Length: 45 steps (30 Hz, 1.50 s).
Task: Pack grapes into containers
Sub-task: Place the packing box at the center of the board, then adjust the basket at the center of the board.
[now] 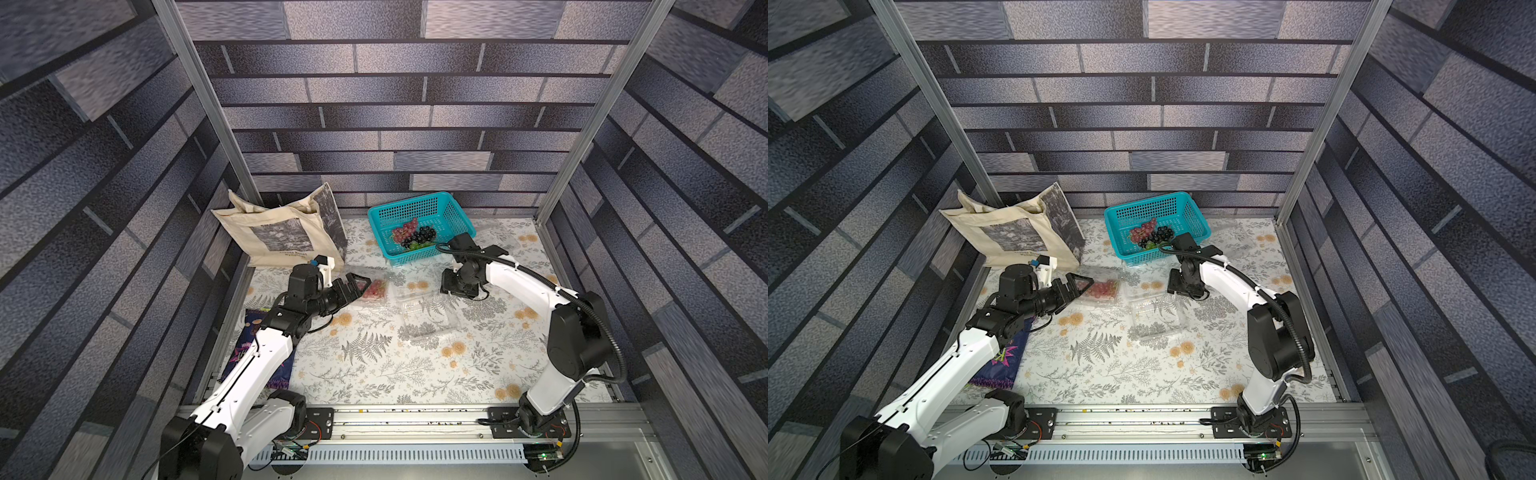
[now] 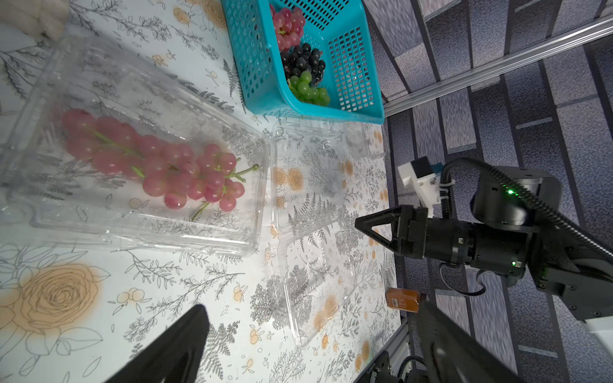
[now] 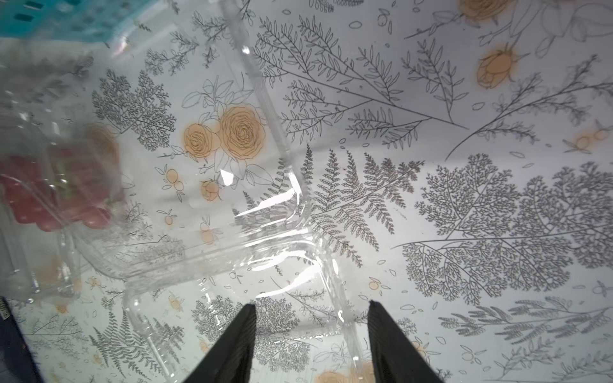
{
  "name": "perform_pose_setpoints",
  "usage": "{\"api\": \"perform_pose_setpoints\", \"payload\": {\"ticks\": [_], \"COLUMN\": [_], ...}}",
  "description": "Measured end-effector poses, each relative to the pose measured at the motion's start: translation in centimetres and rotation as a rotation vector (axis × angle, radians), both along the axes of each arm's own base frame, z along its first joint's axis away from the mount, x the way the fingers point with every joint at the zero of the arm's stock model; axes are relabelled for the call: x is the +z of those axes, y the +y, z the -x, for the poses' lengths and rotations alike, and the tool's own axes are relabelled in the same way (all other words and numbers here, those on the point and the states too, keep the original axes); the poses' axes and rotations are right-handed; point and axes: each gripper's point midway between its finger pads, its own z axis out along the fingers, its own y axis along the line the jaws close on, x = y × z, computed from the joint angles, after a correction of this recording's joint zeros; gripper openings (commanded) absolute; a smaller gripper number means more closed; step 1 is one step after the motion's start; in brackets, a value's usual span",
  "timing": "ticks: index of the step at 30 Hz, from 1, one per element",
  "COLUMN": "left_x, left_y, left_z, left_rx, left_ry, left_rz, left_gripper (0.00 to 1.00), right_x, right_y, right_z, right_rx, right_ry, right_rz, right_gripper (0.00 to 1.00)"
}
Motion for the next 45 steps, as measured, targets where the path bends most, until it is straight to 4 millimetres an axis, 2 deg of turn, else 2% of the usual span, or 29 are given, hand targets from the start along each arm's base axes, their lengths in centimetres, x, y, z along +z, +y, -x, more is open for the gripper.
{"api": "perform_pose_setpoints", "payload": {"ticks": [4, 6, 9, 12, 14, 17, 21, 25, 27, 32, 35, 39, 45], "left_x": [-0.4, -0.1, 0.8, 1.1, 0.8, 0.2, 0.4, 0.5, 0.3, -0.8, -1.6, -2.8, -4.2], "left_y": [0.1, 0.1, 0.2, 0.2, 0.2, 0.0, 0.1, 0.3, 0.3, -0.4, -0.8, -1.1, -1.7], "left_z": [0.8, 1.1, 1.1, 0.7, 0.0, -1.9, -5.1, -8.2, -10.0, -14.8, -17.4, -20.2, -22.7], "left_rx": [-0.007, -0.014, -0.020, -0.013, -0.003, 0.013, 0.035, 0.050, 0.053, 0.044, 0.042, 0.041, 0.035], "left_ry": [0.041, 0.044, 0.025, 0.014, 0.019, 0.049, 0.042, 0.031, 0.035, 0.045, 0.055, 0.064, 0.082], "left_rz": [-0.008, -0.015, -0.023, -0.025, -0.032, -0.052, -0.082, -0.107, -0.119, -0.146, -0.159, -0.172, -0.180], "left_gripper": [1.00, 1.00, 1.00, 1.00, 1.00, 1.00, 1.00, 1.00, 1.00, 1.00, 1.00, 1.00, 1.00], "right_x": [3.2, 4.9, 8.2, 11.1, 11.9, 11.2, 8.1, 4.1, 2.9, 4.5, 4.5, 2.7, 1.1], "right_y": [-0.1, 0.1, 1.0, 2.4, 3.2, 3.7, 3.8, 1.8, 0.4, -1.9, -2.9, -2.7, -1.9], "right_z": [-0.1, -1.0, -3.8, -7.7, -9.9, -12.4, -15.6, -18.4, -19.5, -22.1, -22.9, -23.1, -22.8], "right_rx": [-0.035, -0.035, -0.014, 0.022, 0.047, 0.078, 0.102, 0.084, 0.069, 0.040, 0.028, 0.044, 0.070], "right_ry": [-0.071, -0.104, -0.177, -0.257, -0.288, -0.291, -0.245, -0.184, -0.168, -0.224, -0.234, -0.201, -0.170], "right_rz": [-0.040, -0.042, -0.035, -0.020, -0.009, 0.011, 0.030, 0.034, 0.035, 0.002, -0.009, -0.018, -0.036], "right_gripper": [0.85, 0.91, 1.00, 1.00, 1.00, 1.00, 1.00, 1.00, 1.00, 1.00, 1.00, 1.00, 1.00]}}
